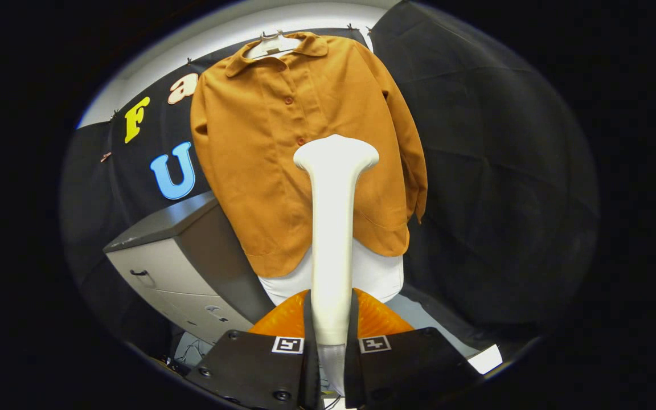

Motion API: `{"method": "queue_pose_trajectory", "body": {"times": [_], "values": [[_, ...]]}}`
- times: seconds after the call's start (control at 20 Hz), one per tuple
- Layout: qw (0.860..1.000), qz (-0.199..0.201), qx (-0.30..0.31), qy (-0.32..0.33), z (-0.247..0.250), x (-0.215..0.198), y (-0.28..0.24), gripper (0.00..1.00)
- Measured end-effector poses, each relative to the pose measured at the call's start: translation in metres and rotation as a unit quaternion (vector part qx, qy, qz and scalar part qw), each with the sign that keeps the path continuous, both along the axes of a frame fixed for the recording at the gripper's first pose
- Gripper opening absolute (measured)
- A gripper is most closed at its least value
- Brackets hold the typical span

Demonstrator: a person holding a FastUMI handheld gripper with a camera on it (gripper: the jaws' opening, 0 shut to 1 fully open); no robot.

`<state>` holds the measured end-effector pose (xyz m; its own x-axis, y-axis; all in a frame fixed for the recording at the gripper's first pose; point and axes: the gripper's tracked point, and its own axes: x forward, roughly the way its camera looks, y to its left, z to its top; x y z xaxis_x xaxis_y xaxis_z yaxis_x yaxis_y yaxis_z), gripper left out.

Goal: Iron the clothes twice with a garment steamer, once on the left side and once on the right side.

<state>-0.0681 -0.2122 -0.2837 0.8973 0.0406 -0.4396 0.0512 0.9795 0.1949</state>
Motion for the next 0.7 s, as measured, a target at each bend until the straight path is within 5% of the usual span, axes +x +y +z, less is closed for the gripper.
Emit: {"method": "queue_pose_trajectory", "body": {"times": [0.7], "values": [[0.993, 0.047, -0.033, -0.105, 0.173, -0.003, 0.137, 0.2]]}}
